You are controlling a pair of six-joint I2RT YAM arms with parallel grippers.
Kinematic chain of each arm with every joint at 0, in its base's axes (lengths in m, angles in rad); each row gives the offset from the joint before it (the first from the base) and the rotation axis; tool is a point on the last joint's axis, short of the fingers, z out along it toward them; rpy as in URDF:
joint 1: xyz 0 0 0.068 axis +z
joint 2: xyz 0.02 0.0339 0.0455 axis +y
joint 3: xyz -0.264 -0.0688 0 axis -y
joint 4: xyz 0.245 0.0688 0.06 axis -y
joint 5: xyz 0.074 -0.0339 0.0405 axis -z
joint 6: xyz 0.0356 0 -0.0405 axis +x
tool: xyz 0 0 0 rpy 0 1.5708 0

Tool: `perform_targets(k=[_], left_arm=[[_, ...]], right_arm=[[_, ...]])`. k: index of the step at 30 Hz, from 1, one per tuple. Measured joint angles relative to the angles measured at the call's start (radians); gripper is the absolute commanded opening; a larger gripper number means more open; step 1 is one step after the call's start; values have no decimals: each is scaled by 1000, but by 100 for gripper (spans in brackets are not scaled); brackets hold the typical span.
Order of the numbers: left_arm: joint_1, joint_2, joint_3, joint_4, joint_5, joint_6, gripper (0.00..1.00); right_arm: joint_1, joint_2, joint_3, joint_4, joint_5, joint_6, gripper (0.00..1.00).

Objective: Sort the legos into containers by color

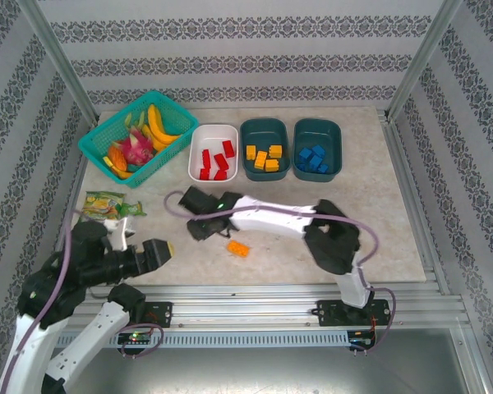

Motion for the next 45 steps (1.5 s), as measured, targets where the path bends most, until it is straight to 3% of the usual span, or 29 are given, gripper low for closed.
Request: perform_targets(k=[5,8,12,16,26,35,40,43,45], left_arm=[[0,243,-21,261,50,-6,82],[0,423,9,404,70,-2,82],[0,634,64,573,92,2,82],[-6,814,142,715,102,0,82],[-32,1177,395,906,117,-6,81],[-47,1326,564,900,95,-4,81],[-47,1355,616,873,94,6,81],[-47,1366,632,853,94,10,81],[-47,1373,642,837,94,20,80]], right_arm=[[-286,-287,-91,5,11,-4,33],[-486,-365,-111,5,15,-7,32],[-694,-334,-92,-2,8,-6,32],[-811,-175,23,-16,-6,2,33],[-921,262,458,-87,-38,27,34],[-959,494,703,-176,-64,47,35],[-963,539,739,-211,-73,59,44],[-963,548,758,-225,-80,67,59],[-963,549,773,-235,-83,66,63]])
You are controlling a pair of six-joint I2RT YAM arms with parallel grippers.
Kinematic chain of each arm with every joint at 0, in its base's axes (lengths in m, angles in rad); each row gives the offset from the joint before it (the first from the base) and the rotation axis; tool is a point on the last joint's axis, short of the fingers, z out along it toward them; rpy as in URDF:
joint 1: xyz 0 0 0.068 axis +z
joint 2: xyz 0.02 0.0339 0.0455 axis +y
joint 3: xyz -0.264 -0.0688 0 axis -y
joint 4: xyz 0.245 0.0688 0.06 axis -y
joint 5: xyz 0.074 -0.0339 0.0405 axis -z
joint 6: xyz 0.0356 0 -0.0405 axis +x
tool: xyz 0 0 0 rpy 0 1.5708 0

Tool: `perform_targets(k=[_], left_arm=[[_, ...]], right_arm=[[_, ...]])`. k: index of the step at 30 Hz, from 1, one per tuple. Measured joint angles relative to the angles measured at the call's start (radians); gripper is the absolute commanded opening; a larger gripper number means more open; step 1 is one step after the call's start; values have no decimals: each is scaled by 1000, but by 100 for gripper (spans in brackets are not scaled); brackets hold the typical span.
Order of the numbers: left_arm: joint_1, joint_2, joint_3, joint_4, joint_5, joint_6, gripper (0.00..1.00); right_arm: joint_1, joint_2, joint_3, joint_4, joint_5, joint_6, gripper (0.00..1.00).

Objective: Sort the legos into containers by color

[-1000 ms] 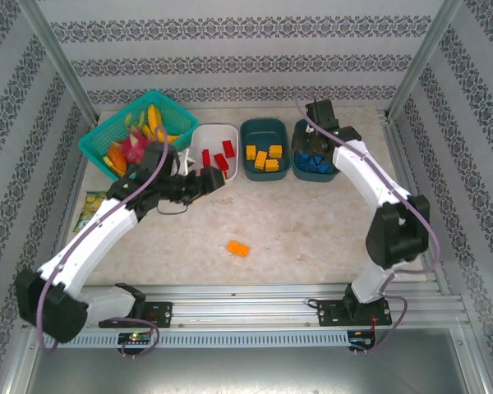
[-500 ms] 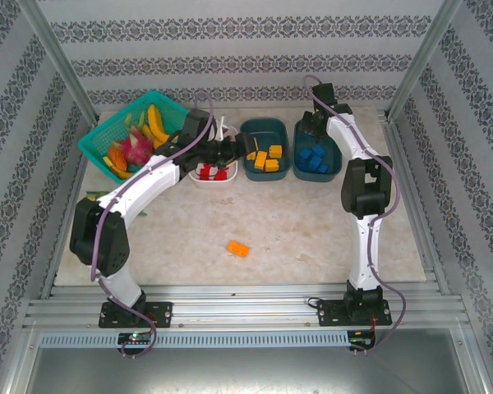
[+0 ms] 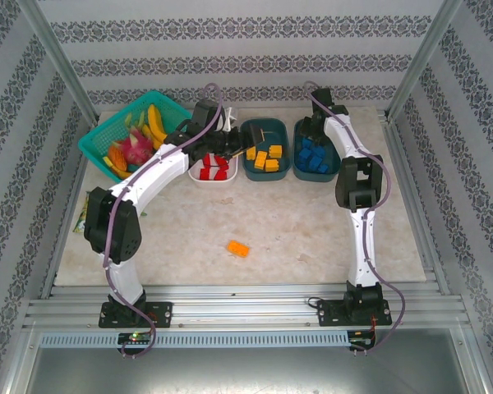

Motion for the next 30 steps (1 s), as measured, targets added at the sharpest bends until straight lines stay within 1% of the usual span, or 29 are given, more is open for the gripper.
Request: perform_targets(k=[2,5,8,10,13,18,23,27,30], left_arm=[[0,2,8,-21,0,12,80],[0,2,18,-53,0,35,80],[0,1,21,-97,0,72,80],[0,-4,14,-128,-3,98,81],[0,-45,-42,-166,-11,132,80],[0,-180,-192,-219,-32,157,81],[0,-402,-397,-272,-51,163,80],[0,-608,-538,-340,-34,167,79],[0,-754,-624,-407,11,171,79]], right_arm=[[0,-1,15,-3,0,-3,65],[4,-16,18,-4,1,-14,64],[15,-65,-6,5,8,-31,65],[34,-150,-78,30,11,-48,65],[91,-347,-258,108,11,-75,65],[253,-734,-637,277,-27,-140,66],[444,-1005,-1009,370,-92,-193,70],[596,-1109,-1255,368,-136,-214,75],[723,-1119,-1341,343,-137,-232,76]])
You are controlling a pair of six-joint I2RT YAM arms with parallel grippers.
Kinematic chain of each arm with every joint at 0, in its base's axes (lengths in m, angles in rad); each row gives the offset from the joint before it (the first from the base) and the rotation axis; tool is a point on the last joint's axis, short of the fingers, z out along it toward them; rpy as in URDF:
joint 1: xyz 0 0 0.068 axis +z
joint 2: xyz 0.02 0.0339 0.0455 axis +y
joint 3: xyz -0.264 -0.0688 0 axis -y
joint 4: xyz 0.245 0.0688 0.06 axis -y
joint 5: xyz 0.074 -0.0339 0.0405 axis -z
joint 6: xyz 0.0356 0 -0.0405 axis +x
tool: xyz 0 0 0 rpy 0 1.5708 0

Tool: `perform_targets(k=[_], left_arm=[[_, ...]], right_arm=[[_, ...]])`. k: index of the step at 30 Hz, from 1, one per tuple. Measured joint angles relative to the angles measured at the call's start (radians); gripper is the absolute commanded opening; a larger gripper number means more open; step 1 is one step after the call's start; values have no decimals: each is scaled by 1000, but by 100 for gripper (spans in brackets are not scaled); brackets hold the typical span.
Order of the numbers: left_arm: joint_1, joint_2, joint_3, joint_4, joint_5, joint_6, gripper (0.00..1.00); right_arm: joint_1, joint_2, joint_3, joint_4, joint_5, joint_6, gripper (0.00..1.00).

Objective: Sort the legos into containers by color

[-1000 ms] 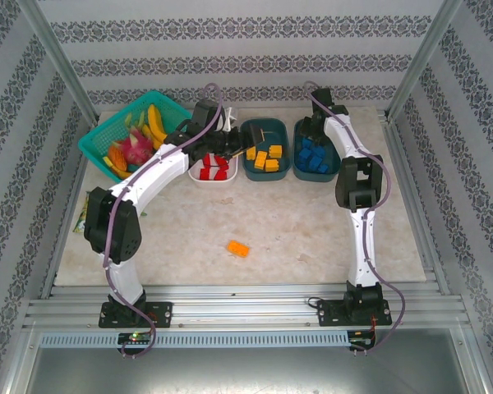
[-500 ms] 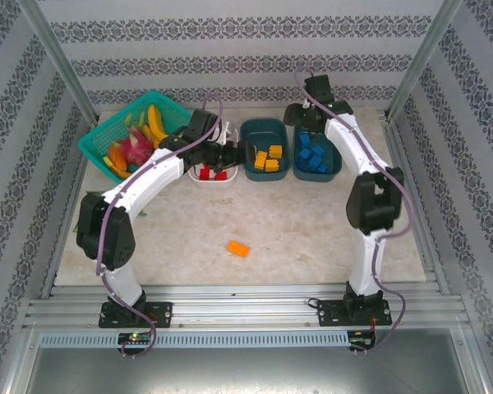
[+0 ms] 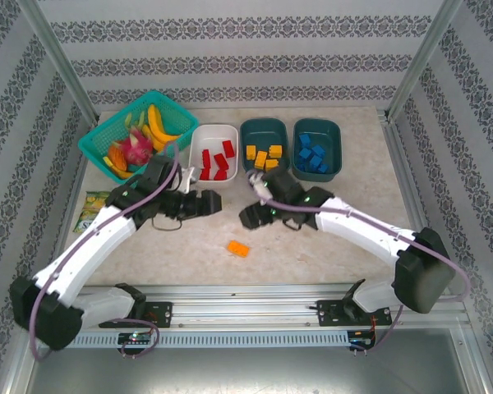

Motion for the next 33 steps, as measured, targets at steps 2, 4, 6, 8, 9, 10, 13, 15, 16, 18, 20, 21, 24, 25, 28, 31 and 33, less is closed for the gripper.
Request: perform_targets(k=[2,4,6,8,9,10,13,15,16,18,20,21,24,25,28,31,33], left_arm=[[0,-89,-48,-54,31,0,80],[0,-174,-96,-106,60,-3,80],[0,-265,-154,-146,83,-17,80],[0,-342,-208,-173,93,-45,80],[0,-382,-235,-183,95,-63,80],[0,-410,-253,-192,95,-79,80],[0,-487,-292,-204,90,-129,80],[0,-515,-298,-206,78,-159,79],[0,-522,-298,-206,72,-167,79],[0,-533,-298,-206,61,-183,79],[0,-536,-298,-209,55,-192,79],[0,-537,-298,-209,50,-195,79],[0,-540,-298,-210,39,-198,79],[0,-540,-298,-210,37,-199,79],[0,-540,-298,-210,34,-203,79],[0,-540,-298,-210,29,-206,79],[0,-540,-298,-210,26,-209,79]], right_arm=[[76,9,-27,-8,-6,-8,77],[128,32,-35,-17,-5,-22,78],[158,74,-34,-24,0,-38,79],[170,123,-25,-44,14,-55,80],[173,154,-13,-60,21,-68,80],[175,180,0,-72,32,-76,81],[182,256,47,-108,65,-106,81],[183,292,77,-123,85,-124,81],[183,303,88,-127,89,-129,81],[183,330,116,-138,97,-140,80],[185,359,145,-147,105,-153,78],[188,373,158,-150,109,-157,76],[201,416,182,-153,113,-163,70],[203,425,184,-156,113,-164,67],[209,445,188,-171,117,-166,59],[209,463,197,-177,126,-167,52],[209,475,206,-182,135,-166,46]])
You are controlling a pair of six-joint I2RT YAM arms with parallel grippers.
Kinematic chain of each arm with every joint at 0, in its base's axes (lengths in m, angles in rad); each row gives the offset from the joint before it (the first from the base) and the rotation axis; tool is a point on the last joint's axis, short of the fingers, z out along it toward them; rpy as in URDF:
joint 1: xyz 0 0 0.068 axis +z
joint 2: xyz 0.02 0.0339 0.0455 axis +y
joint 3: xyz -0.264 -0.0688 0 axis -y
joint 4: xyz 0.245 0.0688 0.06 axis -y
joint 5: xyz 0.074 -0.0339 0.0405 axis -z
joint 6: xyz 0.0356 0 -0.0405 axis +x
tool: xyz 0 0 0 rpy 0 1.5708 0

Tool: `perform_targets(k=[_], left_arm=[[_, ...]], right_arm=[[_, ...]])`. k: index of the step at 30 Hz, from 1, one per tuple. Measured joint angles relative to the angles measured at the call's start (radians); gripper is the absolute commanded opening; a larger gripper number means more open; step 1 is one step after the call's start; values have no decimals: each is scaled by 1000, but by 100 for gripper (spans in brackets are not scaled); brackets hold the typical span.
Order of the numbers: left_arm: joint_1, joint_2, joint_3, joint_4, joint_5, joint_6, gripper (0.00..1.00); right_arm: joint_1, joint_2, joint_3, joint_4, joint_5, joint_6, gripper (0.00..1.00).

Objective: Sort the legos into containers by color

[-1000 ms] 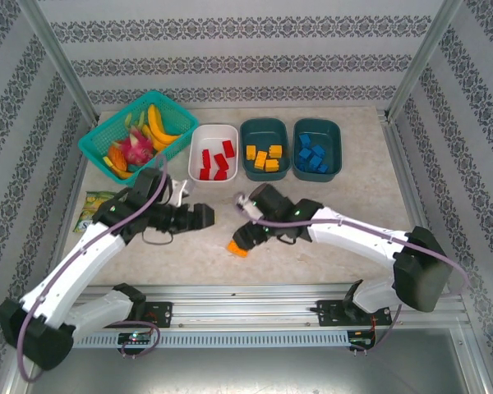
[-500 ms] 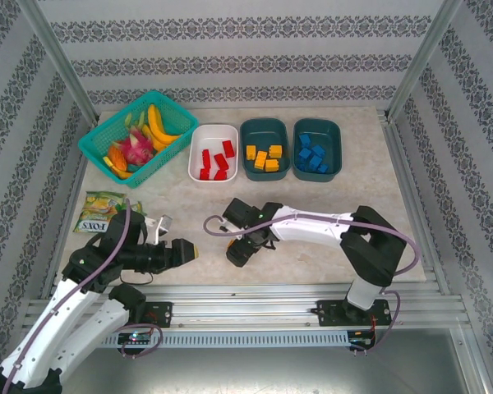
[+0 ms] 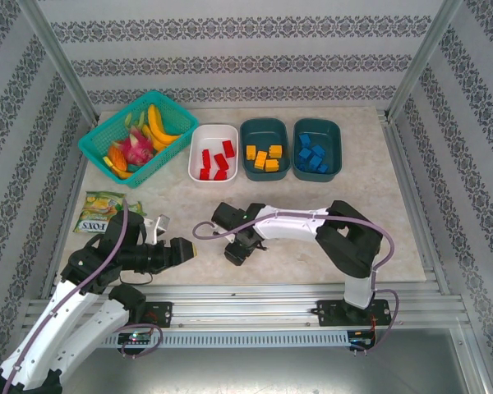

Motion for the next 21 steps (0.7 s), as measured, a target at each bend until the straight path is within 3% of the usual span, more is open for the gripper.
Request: perform_targets(k=[6,12,15,21], left_arm=[[0,10,2,1,-8,-2,79],[0,95,44,21,-6,-1,79],[0,180,91,85,-6,-6,79],[0,439,203,300,-2,-34,79]], right_arm=[[0,7,18,-6,17,9,35],[-29,-50,46,-46,26,22,34],[-100,-112,105,-66,24,40,34],[-352,-155,301,-68,-19,114,33]])
